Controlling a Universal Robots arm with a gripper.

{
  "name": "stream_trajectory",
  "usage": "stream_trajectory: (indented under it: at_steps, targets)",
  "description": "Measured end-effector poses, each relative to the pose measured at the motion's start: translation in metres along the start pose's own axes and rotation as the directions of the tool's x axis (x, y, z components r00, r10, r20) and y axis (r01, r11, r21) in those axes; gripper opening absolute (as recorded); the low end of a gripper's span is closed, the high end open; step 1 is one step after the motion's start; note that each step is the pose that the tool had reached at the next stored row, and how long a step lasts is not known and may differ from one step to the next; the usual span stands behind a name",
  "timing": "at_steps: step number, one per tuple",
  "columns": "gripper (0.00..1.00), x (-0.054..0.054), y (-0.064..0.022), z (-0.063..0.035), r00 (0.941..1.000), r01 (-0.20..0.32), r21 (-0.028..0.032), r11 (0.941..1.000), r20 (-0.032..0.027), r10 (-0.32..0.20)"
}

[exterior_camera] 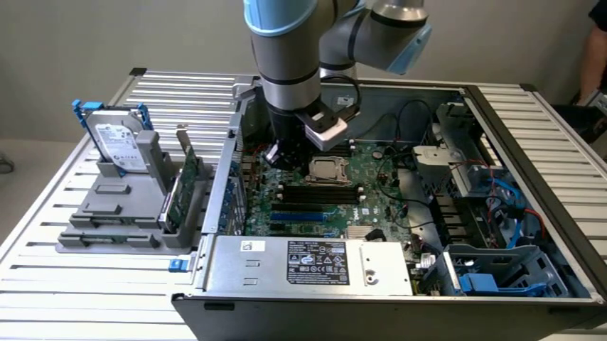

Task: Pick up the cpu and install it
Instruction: 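Install the first cpu locking lever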

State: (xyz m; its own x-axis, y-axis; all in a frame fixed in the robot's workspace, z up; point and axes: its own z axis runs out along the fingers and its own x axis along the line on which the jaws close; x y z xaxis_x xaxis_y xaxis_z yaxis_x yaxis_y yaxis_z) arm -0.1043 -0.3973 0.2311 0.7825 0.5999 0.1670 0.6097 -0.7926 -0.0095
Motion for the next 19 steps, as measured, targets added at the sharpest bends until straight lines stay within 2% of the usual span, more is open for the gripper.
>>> stream_trajectory:
  at_steps: [19]
  targets:
    - [0.11, -0.002, -0.0081, 0.0170, 1.0000, -0.009, -0.0010, 1.0000, 0.0037, 0.009]
